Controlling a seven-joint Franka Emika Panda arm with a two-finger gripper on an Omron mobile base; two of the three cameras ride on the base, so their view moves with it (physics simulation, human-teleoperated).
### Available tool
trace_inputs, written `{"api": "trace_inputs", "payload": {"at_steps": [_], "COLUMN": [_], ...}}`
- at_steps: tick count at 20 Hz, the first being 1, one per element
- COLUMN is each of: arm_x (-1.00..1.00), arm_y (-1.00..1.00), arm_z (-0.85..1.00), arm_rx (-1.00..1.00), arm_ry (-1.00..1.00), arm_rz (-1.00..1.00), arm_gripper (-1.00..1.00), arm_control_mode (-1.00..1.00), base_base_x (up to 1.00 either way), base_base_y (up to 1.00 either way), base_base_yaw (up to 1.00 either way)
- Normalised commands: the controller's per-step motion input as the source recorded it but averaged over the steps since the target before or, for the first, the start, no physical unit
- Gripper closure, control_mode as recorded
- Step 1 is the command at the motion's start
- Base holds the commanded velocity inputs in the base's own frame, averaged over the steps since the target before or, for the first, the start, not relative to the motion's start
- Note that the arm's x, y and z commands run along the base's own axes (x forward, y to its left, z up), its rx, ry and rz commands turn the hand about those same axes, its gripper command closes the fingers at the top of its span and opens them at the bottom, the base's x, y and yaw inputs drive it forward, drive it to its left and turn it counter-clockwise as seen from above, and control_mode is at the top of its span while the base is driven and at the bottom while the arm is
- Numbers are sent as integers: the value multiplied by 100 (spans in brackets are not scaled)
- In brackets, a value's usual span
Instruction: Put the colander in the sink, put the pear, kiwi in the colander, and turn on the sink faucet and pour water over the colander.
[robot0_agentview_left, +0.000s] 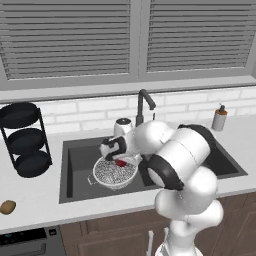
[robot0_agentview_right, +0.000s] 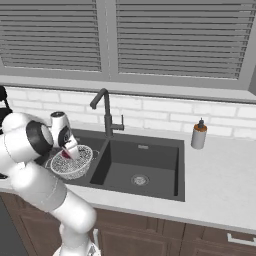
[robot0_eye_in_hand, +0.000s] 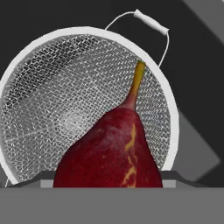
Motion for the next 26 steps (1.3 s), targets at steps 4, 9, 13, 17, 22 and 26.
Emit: {"api": "trace_inputs", "payload": {"at_steps": [4,9,13,17,22,26], "arm_x": [49,41,13,19,25,0], "arm_y": [0,0,0,5,1,-3], "arm_z": [-24,-42,-52,-47,-33,-1], "arm_rx": [0,0,0,-1,-2,0], "arm_ry": [3,2,1,1,2,0], "arm_rz": [0,0,0,0,0,0], "arm_gripper": [100,100,100,100,-100,-100], "arm_control_mode": [-100,-100,-100,-100,-100,-100], "base_base_x": [0,0,0,0,0,0], "base_base_y": [0,0,0,0,0,0], "base_base_yaw": [0,0,0,0,0,0]}}
